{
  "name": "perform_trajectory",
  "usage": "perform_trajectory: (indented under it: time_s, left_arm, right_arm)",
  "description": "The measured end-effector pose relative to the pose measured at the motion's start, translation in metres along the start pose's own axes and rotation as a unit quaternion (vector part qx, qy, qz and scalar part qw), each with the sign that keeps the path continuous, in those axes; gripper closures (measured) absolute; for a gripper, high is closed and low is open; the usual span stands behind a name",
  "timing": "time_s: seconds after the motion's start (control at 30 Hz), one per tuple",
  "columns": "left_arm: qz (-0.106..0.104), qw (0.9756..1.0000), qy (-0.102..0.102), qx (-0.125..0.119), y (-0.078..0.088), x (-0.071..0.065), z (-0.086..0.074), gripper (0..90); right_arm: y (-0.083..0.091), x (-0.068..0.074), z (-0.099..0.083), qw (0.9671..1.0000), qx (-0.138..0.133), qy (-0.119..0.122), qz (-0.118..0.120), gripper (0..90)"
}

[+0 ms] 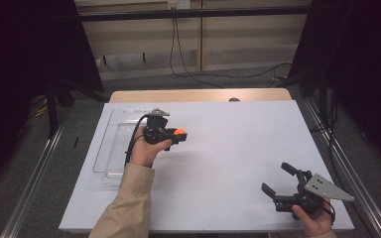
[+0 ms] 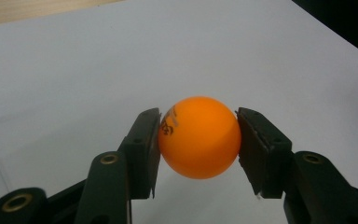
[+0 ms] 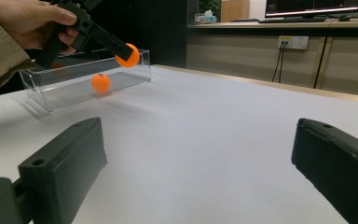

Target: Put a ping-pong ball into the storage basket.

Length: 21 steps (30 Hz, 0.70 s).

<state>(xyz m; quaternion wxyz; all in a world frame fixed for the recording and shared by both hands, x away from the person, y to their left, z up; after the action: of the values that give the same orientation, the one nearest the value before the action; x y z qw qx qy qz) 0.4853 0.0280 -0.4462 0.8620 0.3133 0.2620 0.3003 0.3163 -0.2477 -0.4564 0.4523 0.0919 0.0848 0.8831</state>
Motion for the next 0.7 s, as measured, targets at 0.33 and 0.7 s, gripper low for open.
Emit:
perform_trajectory:
  time_s: [0.33, 0.7]
  left_arm:
    - [0.004, 1.0000, -0.001, 0.003, 0.0030, 0.0044, -0.0010, 51.0]
    - [0.012, 0.9999, 0.005, 0.001, 0.0069, 0.0095, -0.0011, 51.0]
  right_arm:
    - [-0.0001, 0.0000, 0.0000, 1.0000, 0.000, 0.000, 0.000, 2.5]
    - [-0.0001, 0.0001, 0.0000, 1.0000, 0.000, 0.001, 0.000, 2.5]
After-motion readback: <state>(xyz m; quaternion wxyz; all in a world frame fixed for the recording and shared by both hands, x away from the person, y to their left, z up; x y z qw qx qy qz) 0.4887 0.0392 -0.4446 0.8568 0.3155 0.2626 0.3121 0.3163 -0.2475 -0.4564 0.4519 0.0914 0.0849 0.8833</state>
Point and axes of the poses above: each handheld gripper's, and its own axes: y roughly backward along the jaws, z roughly out of its top, x roughly to its left, the point moved 10 cm from there along -y, roughly forward along the jaws, and after that the axes turned 5 degrees about x, right-handed, at the moved point
